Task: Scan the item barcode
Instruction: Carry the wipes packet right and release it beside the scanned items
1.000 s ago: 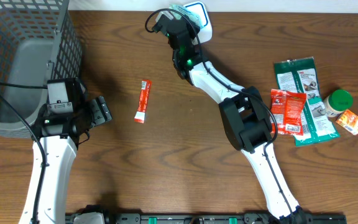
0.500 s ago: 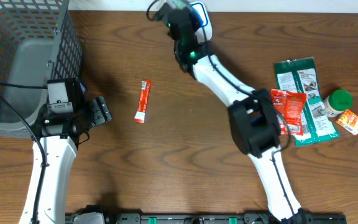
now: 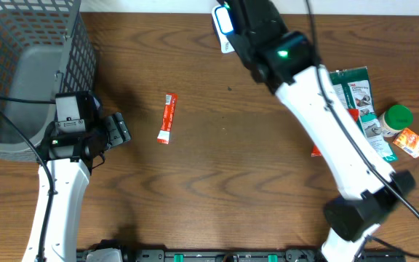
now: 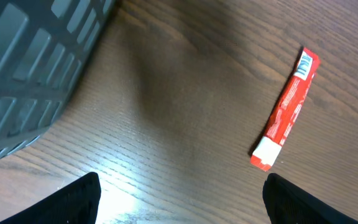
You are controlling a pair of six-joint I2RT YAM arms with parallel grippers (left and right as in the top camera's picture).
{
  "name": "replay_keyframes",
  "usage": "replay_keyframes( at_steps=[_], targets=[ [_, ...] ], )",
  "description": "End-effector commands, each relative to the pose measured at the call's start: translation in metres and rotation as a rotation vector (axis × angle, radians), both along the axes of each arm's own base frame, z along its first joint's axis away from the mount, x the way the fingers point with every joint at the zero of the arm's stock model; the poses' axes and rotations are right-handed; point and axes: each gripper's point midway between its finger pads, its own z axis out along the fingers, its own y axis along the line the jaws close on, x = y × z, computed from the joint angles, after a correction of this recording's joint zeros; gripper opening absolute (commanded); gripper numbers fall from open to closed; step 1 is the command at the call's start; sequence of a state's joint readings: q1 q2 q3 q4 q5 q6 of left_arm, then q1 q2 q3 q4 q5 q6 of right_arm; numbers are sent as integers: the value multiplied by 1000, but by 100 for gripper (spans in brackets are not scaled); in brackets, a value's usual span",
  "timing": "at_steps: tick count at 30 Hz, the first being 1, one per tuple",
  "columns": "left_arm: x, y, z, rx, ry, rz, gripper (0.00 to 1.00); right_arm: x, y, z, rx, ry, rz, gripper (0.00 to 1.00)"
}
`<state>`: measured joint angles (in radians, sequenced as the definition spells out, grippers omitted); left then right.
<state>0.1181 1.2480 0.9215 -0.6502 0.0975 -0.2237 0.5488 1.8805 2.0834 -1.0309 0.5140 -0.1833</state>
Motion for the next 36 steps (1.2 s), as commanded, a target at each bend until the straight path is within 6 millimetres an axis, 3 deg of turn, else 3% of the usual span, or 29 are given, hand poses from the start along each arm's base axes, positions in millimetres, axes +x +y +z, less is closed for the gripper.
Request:
replay_keyframes(
  at_steps=[1,6,9,13,15,21,26,31,33,36],
  targets=[
    [-2,7,-2,20,13,20,84,-22,-13,-22,77,143,-50,1],
    [-2,7,-2,20,13,20,84,-61,-39,-72,122,466,-51,1],
    [-2,7,-2,20,13,20,84,-69,-68,-96,129,560,-138,1],
    [-2,7,-2,20,13,20,84,-71,-114,-132,144,627,-288,1],
    [-2,7,-2,20,13,20,84,-74,-149,-158,156,663,-386,1],
    [-2,7,-2,20,13,20,84,-81,-228,-206,135,651,-597,1],
    [-2,7,-2,20,13,20,84,-86,-276,-224,163,608,-726,1],
    [-2,7,-2,20,13,20,84,-86,-295,-224,205,570,-811,2],
    [-2,7,-2,20,13,20,84,-87,-298,-224,208,570,-819,8],
    [-2,7,-2,20,13,20,84,-87,-298,-224,210,572,-818,45]
  ],
)
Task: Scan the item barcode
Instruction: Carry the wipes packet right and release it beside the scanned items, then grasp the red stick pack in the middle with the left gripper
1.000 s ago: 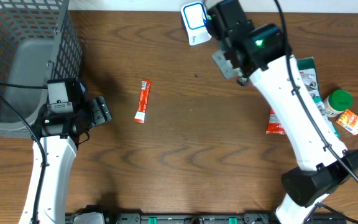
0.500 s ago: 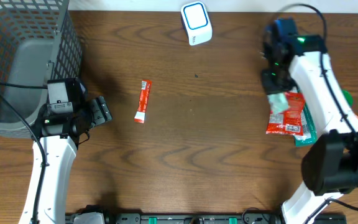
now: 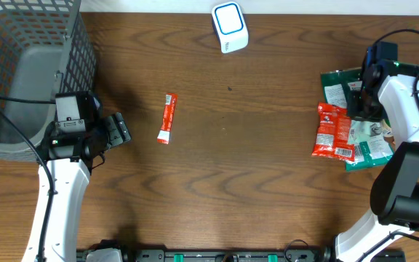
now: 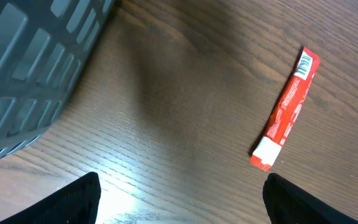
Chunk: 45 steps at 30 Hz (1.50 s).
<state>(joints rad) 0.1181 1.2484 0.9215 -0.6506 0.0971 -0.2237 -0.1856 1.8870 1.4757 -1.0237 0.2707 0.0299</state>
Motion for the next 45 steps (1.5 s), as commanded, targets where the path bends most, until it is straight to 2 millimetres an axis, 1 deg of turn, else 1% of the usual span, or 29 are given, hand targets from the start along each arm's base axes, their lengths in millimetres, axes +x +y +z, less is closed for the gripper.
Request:
replay_keyframes(
  at_steps=[1,3,6,8,10,12,13,14,15,18,21,23,25,26,29,31,35,38,41,45],
  targets=[
    [-1,7,-2,20,12,20,84,-2,-4,0,-13,-3,-28,55],
    [-1,7,-2,20,12,20,84,-2,-4,0,-13,-3,-28,71],
    [-1,7,-2,20,12,20,84,-2,-4,0,-13,-3,-27,89],
    [-1,7,-2,20,12,20,84,-2,-3,0,-11,-4,-27,95],
    [-1,7,-2,20,12,20,84,-2,-2,0,-6,-5,-26,99],
    [-1,7,-2,20,12,20,84,0,4,-1,28,-14,-28,99],
    [-1,7,-2,20,12,20,84,2,11,-3,75,-27,-29,99],
    [-1,7,-2,20,12,20,84,8,24,-5,152,-51,-23,99],
    [-1,7,-2,20,12,20,84,20,54,-5,324,-107,7,99],
    [-1,7,-2,20,12,20,84,37,102,7,600,-191,69,99],
    [-1,7,-2,20,12,20,84,45,145,27,829,-244,141,99],
    [-1,7,-2,20,12,20,84,43,167,33,903,-238,180,99],
    [-1,7,-2,20,12,20,84,40,184,33,924,-217,197,99],
    [-1,7,-2,20,12,20,84,35,200,32,933,-187,214,99],
    [-1,7,-2,20,12,20,84,26,228,29,941,-148,274,99],
    [-1,7,-2,20,12,20,84,22,245,26,934,-129,289,95],
    [-1,7,-2,20,12,20,84,23,270,12,856,-124,254,91],
    [-1,7,-1,20,8,20,84,20,288,4,797,-125,288,91],
    [-1,7,-2,20,11,20,84,16,305,1,743,-132,348,94],
    [-1,7,-2,20,11,20,84,13,325,1,721,-146,406,95]
  ],
)
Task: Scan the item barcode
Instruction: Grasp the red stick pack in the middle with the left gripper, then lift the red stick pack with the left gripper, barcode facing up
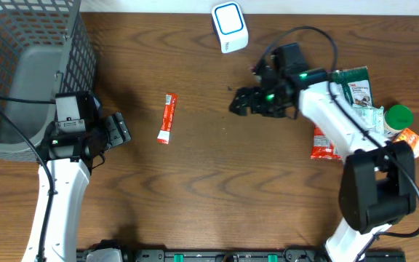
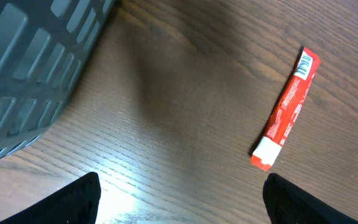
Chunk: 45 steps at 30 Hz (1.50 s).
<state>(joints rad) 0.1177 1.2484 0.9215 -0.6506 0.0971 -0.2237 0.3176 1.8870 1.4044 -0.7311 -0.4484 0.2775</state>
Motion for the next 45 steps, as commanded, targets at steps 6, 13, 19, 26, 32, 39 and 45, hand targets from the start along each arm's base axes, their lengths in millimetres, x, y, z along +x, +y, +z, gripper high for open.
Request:
replay_keyframes(
  at_steps=[6,13,19,26,32,39,45],
  targets=[
    [3,-10,1,-106,-12,39,84,-4,16,-4,-57,-36,17,96],
    [8,-80,-14,-260,34,-157,7,-3,15,-4,-64,-41,17,96],
    [23,-99,-38,-120,102,-201,28,0,8,-7,-105,-56,0,96],
    [61,-102,-62,-5,48,-243,53,1,6,-7,-107,-53,-4,96],
    [71,-110,-99,-17,86,-257,53,3,0,-8,-122,-58,-12,97],
    [60,-131,-136,-123,182,-307,52,5,-3,-9,-142,-63,-20,98],
    [27,-165,-132,-357,308,-329,41,4,-3,-9,-142,-63,-20,98]
  ],
)
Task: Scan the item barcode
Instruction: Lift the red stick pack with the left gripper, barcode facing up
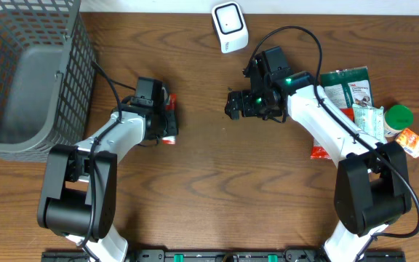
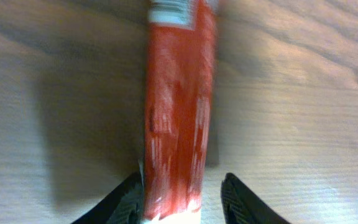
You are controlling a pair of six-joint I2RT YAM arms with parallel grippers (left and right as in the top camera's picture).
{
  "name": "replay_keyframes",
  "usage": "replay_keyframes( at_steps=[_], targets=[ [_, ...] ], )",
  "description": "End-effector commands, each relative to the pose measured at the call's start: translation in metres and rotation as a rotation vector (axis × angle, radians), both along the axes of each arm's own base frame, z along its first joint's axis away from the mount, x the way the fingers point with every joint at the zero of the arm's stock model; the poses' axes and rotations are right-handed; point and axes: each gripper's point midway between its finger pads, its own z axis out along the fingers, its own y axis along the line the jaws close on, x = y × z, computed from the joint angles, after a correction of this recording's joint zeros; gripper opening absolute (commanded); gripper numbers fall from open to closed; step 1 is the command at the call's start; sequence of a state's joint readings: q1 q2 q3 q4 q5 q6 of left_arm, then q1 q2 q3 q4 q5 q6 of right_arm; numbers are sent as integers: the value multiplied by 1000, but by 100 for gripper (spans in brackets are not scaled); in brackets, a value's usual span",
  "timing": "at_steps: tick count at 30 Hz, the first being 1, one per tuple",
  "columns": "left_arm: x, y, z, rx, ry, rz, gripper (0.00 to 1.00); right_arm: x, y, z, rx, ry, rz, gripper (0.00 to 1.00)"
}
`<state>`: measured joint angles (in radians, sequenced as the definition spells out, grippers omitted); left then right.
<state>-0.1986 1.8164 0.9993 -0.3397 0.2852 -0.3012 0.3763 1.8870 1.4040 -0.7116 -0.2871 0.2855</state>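
A slim red sachet (image 1: 169,137) with a white end lies on the wooden table left of centre. My left gripper (image 1: 162,120) is down over it. In the left wrist view the sachet (image 2: 179,112) runs up between the open fingers; the left finger (image 2: 126,199) touches its edge and the right finger (image 2: 241,196) stands a little off it. My left gripper (image 2: 180,186) straddles the sachet's white end. The white scanner (image 1: 228,25) with a blue ring stands at the back centre. My right gripper (image 1: 233,104) hovers right of centre, its jaws unclear from above.
A grey wire basket (image 1: 71,65) fills the back left corner. At the right lie a red packet (image 1: 332,135), green packets (image 1: 351,87), a green-lidded bottle (image 1: 397,116) and a small orange packet (image 1: 412,142).
My left gripper was open near the basket, well away from the sachet; now it sits low over the sachet with a finger on each side. The right gripper has shifted slightly left.
First the right gripper was at the scanner at the back and the left arm rested by the basket. Then the right arm was drawn back over the packets, the scanner standing free. Later it reached to the table's centre. Now the left gripper straddles the sachet.
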Motion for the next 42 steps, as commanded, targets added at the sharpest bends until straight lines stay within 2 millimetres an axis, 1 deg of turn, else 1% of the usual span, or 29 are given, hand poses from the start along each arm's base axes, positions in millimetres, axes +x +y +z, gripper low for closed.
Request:
replay_keyframes(
  at_steps=[1,3,7,10,12,14,17,18,21,22,23,26,28,31,35,36,37,42],
  targets=[
    [-32,-27,-9,-159,169,5,41,0,-4,-1,-8,2,-14,98],
    [-43,-33,-8,-179,221,13,39,0,-4,-1,-8,2,-14,98],
    [-59,-41,-11,-159,269,-15,39,0,-4,-1,-8,2,-14,98],
    [-62,-48,-9,-143,259,-41,39,0,-4,-1,-10,-1,-6,98],
    [-56,-42,-3,-93,217,-31,39,0,-4,-2,-15,-7,11,98],
    [-46,-30,7,-30,157,27,39,0,-5,-2,-18,-10,19,98],
    [-29,-9,32,56,39,123,40,0,-5,-2,-18,-10,19,98],
    [-21,-1,43,93,-20,146,42,0,-5,-2,-18,-10,19,98],
    [-2,23,65,202,-155,214,55,0,-5,-2,-18,-11,19,98],
    [5,29,69,230,-194,236,56,0,-5,-2,-18,-11,19,98],
    [10,31,71,239,-221,247,56,0,-4,-2,-17,-11,19,99],
    [23,26,67,217,-273,254,56,0,-4,-1,-17,-12,19,99],
    [31,24,57,215,-281,255,56,0,-4,-1,-17,-13,19,99],
    [43,27,45,240,-304,276,56,1,-5,-1,-18,-13,19,99],
    [54,28,29,249,-316,287,56,3,-10,-3,-47,-23,7,99],
    [53,28,25,253,-309,285,56,3,-10,-3,-48,-23,7,99],
    [53,28,23,255,-303,284,53,3,-10,-3,-48,-22,7,99],
    [47,26,4,255,-251,282,47,3,-8,-3,-47,-25,10,99]
  ],
)
